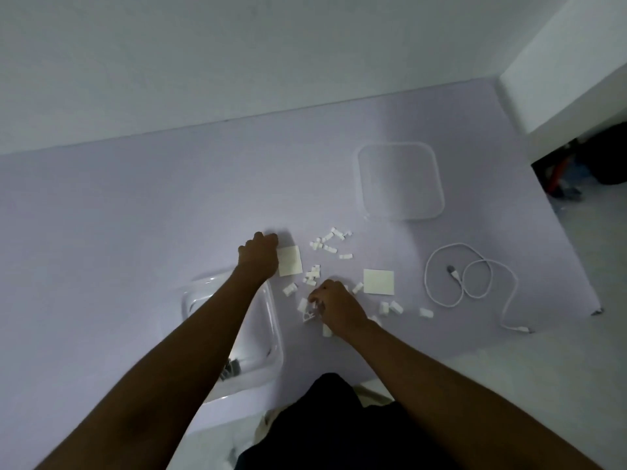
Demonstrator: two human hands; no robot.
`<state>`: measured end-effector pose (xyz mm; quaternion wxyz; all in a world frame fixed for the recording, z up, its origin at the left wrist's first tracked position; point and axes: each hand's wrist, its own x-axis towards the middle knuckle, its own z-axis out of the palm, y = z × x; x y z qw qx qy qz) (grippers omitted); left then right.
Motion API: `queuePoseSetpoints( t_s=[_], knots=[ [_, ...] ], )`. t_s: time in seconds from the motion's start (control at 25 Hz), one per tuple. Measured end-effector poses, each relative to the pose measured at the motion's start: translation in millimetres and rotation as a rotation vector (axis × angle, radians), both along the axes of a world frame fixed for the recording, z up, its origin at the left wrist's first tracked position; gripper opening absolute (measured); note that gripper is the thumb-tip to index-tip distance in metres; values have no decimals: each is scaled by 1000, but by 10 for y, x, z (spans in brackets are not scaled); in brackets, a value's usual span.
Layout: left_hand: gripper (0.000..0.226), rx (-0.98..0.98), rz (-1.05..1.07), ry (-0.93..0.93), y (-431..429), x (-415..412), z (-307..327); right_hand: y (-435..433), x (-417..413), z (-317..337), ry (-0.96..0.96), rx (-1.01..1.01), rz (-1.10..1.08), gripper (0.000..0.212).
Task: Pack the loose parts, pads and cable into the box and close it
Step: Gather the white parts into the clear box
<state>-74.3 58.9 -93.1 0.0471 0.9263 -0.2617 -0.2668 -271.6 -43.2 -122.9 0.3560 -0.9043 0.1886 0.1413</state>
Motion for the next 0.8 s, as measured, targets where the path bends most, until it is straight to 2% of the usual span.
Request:
queuePoseSetpoints(
  t_s=[0.16,0.28,0.36,0.4,0.48,0.56,0.6,0.64,0.68,0.76,0.8],
  knots=[
    [23,1,60,-12,-58,19,-99,-185,-11,-18,-88,38,-23,25],
    [22,-21,131,7,-116,28,-54,-334,5,116,-137,204,-211,20],
    [22,-151,253,117,-184,29,72,-464,33,271,-92,501,-443,19],
    [19,-270,361,230,-218,23,167,-534,39,350,-58,700,-564,18],
    [15,-504,632,573,-281,-48,393,-668,5,474,-29,1074,-759,20],
    [25,-632,795,809,-273,-137,539,-798,-61,553,-49,1329,-862,20],
    [27,-640,821,846,-245,-187,559,-857,-89,587,-56,1421,-883,19],
    [26,-620,811,843,-215,-242,565,-904,-109,618,-63,1487,-895,18],
    [23,-557,749,760,-186,-294,544,-939,-114,635,-76,1515,-899,19],
    [15,-252,428,425,-151,-427,449,-987,-97,638,-82,1446,-900,19],
    [20,-88,258,266,-147,-533,394,-1008,-87,613,-71,1328,-887,15]
  ],
)
